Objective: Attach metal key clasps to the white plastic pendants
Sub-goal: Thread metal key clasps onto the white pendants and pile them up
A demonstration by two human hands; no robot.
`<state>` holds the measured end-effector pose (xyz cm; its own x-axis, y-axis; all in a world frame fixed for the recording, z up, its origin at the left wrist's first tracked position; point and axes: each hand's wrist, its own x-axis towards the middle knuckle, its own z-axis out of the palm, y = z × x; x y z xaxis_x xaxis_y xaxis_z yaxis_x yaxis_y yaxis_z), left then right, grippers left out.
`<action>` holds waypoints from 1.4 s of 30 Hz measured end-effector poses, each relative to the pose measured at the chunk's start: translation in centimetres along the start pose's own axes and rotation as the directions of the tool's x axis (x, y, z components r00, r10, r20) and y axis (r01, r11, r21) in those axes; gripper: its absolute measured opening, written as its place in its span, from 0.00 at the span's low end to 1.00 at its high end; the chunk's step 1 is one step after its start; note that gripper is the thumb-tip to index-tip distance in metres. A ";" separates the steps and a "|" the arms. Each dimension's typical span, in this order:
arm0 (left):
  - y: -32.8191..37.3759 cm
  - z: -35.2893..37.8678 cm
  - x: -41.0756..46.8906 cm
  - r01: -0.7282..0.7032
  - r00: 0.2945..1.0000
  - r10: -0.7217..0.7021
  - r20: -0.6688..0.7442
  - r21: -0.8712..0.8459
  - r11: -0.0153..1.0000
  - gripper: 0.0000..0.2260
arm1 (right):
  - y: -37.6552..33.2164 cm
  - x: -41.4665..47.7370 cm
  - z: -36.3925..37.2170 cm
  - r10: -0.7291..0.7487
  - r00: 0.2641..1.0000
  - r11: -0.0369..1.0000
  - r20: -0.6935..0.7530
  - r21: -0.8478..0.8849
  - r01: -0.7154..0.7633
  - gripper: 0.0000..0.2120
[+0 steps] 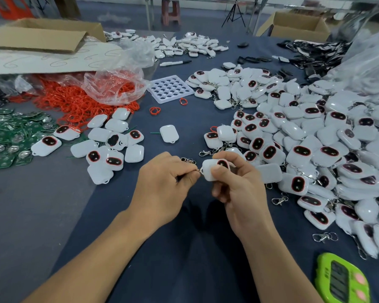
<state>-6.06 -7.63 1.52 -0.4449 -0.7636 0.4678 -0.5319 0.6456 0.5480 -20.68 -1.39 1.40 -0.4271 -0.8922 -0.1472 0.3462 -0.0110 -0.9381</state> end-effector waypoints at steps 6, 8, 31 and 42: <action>-0.1 0.5 -0.1 -0.288 0.956 0.281 0.080 0.406 0.867 0.11 | 0.4 -0.1 0.4 -0.045 0.998 0.990 -0.053 -0.139 0.038 0.16; -0.4 0.7 -0.2 -0.218 0.976 0.214 0.050 0.350 0.911 0.11 | 0.2 0.0 0.4 -0.019 0.998 0.996 -0.058 -0.093 0.014 0.15; -0.3 0.8 -0.3 -0.068 0.989 0.049 0.138 0.138 0.988 0.09 | 1.0 0.2 0.9 -0.057 0.991 0.991 -0.118 -0.126 0.042 0.11; -0.2 0.8 0.2 0.246 0.958 -0.199 0.206 -0.232 0.941 0.12 | 0.6 0.3 0.4 0.007 0.999 0.999 -0.044 0.045 -0.005 0.12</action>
<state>-6.58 -7.88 0.99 -0.4689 -0.8612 0.1961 -0.4424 0.4211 0.7918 -20.26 -1.85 0.96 -0.4607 -0.8716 -0.1675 0.3855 -0.0266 -0.9223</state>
